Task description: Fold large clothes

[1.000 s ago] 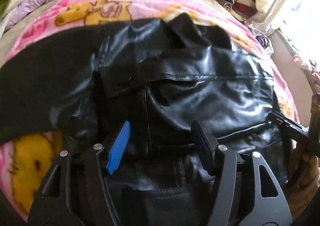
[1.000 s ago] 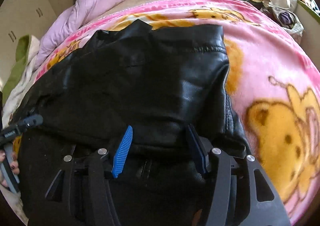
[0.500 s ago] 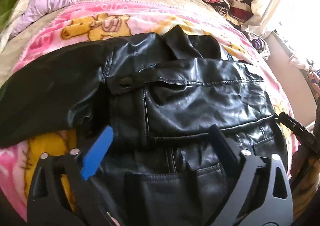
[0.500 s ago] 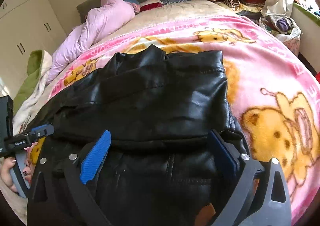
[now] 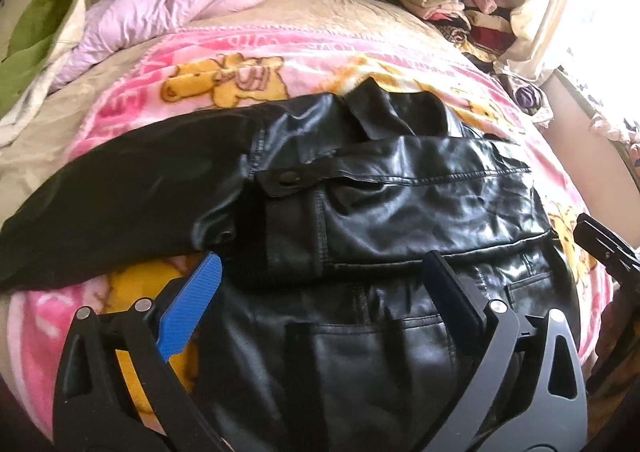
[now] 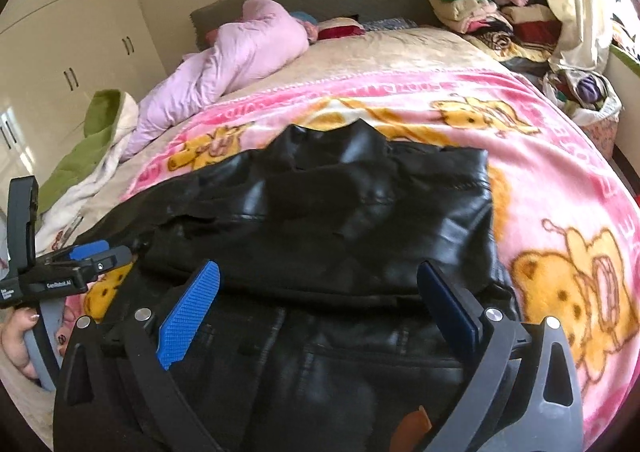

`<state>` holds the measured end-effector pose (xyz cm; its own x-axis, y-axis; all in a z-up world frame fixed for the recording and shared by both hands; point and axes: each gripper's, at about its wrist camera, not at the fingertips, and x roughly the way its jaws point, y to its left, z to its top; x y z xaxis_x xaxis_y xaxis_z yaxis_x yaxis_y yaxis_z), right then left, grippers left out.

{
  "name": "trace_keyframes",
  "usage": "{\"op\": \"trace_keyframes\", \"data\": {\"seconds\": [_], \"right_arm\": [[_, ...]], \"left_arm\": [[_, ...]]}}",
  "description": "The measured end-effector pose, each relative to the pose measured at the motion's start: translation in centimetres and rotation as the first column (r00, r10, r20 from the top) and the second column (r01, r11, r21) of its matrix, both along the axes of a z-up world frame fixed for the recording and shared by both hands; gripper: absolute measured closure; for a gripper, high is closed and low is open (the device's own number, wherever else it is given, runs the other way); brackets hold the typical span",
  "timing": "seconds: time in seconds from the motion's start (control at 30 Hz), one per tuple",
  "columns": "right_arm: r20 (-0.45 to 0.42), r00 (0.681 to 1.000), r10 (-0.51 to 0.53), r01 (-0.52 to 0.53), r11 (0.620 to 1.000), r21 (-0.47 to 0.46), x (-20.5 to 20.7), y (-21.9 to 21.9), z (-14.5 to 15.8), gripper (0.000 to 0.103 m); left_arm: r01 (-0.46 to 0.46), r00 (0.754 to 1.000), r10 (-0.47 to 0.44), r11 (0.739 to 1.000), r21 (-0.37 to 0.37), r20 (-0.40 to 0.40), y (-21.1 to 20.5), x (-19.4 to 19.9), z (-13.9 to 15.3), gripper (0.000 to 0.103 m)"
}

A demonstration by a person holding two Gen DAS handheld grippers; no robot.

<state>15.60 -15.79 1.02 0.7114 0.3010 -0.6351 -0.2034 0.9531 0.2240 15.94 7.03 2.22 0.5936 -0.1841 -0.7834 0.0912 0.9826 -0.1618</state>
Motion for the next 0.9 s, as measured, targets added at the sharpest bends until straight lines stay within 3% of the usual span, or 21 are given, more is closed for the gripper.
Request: {"op": "trace_keyframes", "data": {"seconds": [0.4,0.9], "right_arm": [[0.061,0.99,0.128,-0.129,0.992,0.009,0.8,6.9,2.7,0.004],[0.06,0.967,0.248,-0.247,0.969,-0.022,2.5,14.8,2.3,0.004]], "left_arm": [[-0.115,0.993,0.114,0.993,0.006,0.039,4.5,-1.5,1.1,0.009],[-0.297,0.955,0.296,0.955,0.016,0.035,11.6,-2.1,0.8,0.009]]}}
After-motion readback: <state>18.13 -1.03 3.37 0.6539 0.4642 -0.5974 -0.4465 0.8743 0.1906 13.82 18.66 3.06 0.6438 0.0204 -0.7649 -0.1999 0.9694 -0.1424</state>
